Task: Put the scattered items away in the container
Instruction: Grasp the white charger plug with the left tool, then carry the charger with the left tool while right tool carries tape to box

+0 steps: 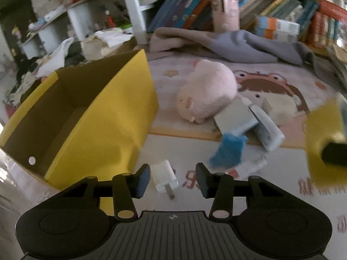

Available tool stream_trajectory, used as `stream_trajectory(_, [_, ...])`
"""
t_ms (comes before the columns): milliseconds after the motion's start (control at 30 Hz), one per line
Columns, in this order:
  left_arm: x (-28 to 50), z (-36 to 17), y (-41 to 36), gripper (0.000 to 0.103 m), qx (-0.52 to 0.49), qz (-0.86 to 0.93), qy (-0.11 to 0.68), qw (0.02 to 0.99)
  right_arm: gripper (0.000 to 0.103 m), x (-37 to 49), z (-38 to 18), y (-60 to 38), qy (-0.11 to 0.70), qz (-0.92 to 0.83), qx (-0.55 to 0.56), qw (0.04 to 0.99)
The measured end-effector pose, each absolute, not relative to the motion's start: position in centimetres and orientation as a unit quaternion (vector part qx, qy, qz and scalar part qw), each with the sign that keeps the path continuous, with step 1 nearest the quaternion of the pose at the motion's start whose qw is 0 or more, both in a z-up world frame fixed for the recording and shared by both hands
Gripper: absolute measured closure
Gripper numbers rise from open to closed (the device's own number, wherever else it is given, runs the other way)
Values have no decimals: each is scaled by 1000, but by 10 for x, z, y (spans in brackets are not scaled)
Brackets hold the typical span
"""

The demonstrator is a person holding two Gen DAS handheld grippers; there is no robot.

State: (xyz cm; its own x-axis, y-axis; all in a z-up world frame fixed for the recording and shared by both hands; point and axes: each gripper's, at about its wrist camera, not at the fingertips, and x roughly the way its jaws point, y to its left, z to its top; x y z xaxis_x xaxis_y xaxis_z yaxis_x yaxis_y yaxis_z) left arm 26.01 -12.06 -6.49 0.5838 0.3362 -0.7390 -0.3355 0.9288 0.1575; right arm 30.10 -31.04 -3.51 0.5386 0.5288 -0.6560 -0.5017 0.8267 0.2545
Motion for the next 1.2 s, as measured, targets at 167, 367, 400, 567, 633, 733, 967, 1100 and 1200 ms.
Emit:
stream_trajectory(167, [273, -76, -106, 58, -42, 221, 424, 877, 18, 296, -35, -317, 378, 293, 13, 878])
stream_trajectory(367, [273, -88, -97, 66, -77, 247, 441, 859, 18, 293, -36, -327, 387, 288, 12, 876])
stream_trajectory(400, [273, -90, -96, 68, -81, 248, 444, 857, 18, 293, -37, -328, 388, 289, 11, 875])
stream_trajectory(567, [270, -92, -98, 77, -87, 246, 437, 861, 18, 290, -40, -332, 398, 294, 8, 869])
stream_trajectory(633, [270, -92, -99, 79, -91, 244, 437, 861, 18, 289, -41, -334, 402, 298, 8, 866])
stream_trajectory(733, [268, -90, -101, 79, -93, 234, 441, 861, 18, 287, -42, -336, 404, 303, 9, 863])
stream_trajectory(967, [252, -65, -120, 79, -62, 179, 417, 889, 18, 283, -40, -341, 400, 302, 12, 865])
stream_trajectory(1100, [239, -46, -124, 79, -68, 149, 399, 902, 18, 279, -38, -341, 398, 294, 10, 869])
stream_trajectory(1200, [227, -32, -119, 79, -83, 127, 384, 911, 18, 273, -35, -337, 397, 295, 5, 869])
